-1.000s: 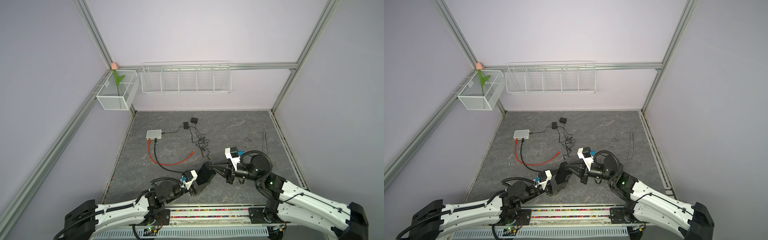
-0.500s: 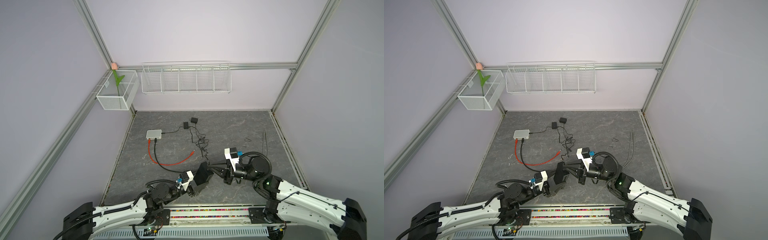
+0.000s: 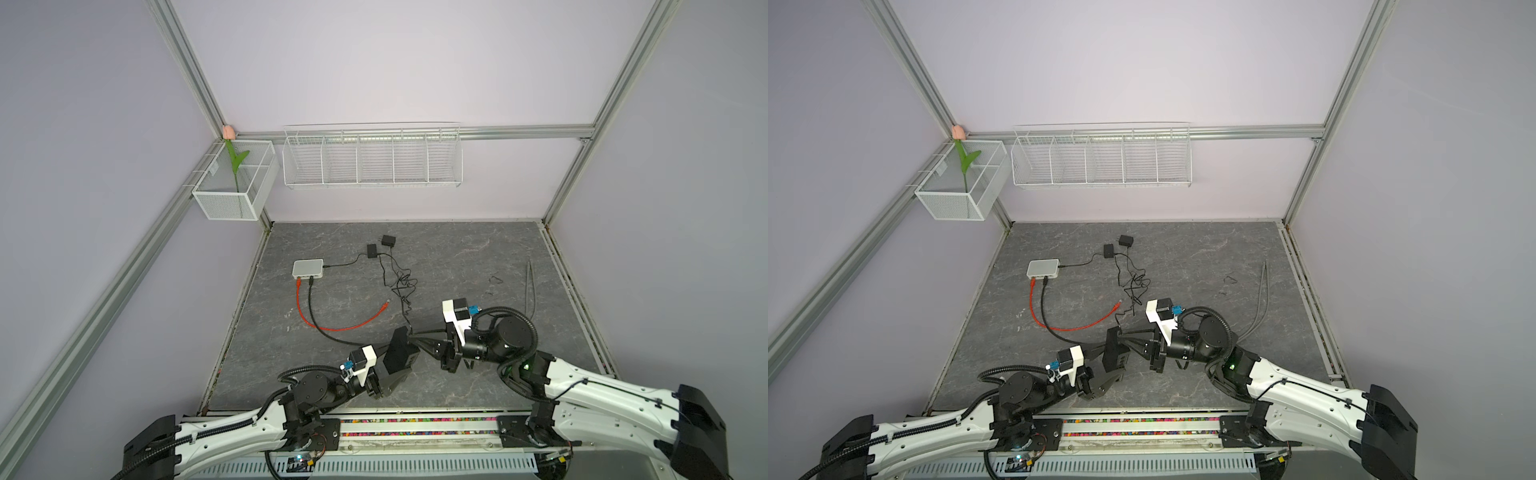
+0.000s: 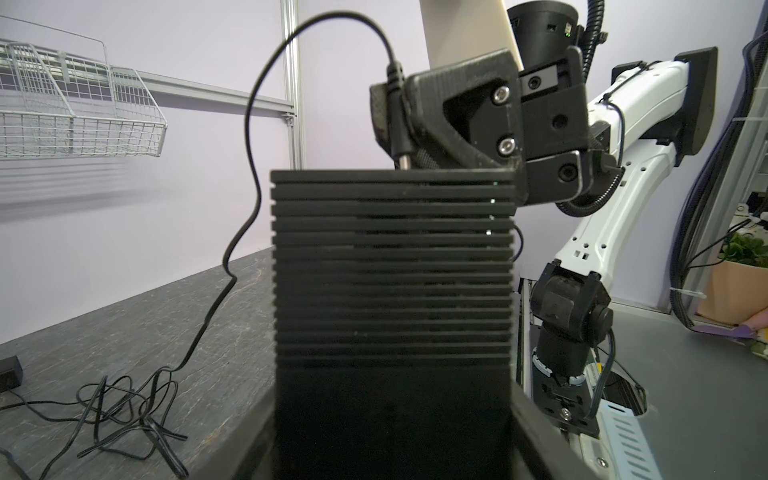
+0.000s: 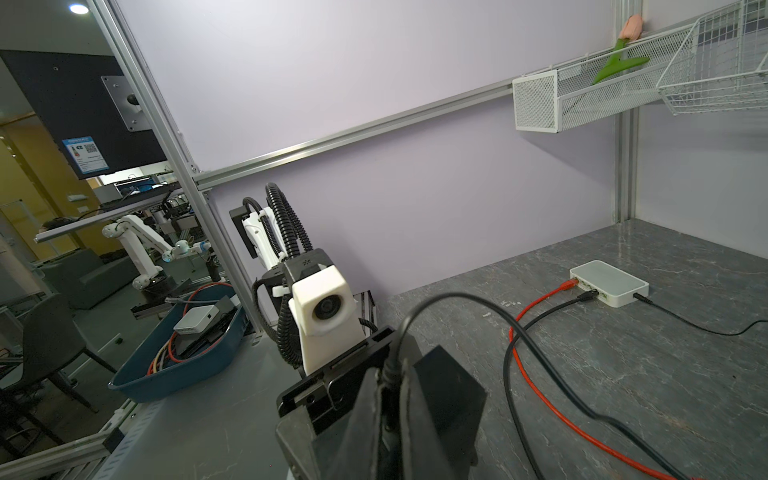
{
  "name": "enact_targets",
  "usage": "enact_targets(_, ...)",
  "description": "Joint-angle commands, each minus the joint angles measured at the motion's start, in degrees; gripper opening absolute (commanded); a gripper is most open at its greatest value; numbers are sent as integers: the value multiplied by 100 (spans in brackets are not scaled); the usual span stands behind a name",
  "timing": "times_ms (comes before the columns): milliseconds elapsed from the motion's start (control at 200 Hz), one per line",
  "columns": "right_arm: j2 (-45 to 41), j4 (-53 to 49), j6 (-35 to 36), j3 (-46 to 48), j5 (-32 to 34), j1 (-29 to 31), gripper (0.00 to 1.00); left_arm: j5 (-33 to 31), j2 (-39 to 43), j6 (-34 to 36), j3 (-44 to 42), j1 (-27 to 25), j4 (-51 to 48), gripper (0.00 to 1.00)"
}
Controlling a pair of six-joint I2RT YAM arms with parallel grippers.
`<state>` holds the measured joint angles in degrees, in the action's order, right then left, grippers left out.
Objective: Insert the plug into the switch port
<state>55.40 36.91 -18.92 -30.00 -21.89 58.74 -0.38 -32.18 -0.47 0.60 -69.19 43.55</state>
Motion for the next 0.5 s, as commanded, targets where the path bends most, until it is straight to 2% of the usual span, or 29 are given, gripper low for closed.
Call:
enact_targets(0, 32, -586, 156, 34, 36, 49, 9, 51, 393, -101, 133, -20, 811, 0)
enact_targets(495, 347, -879, 396, -142, 112, 215, 9, 7, 669, -138, 165, -21, 683, 0)
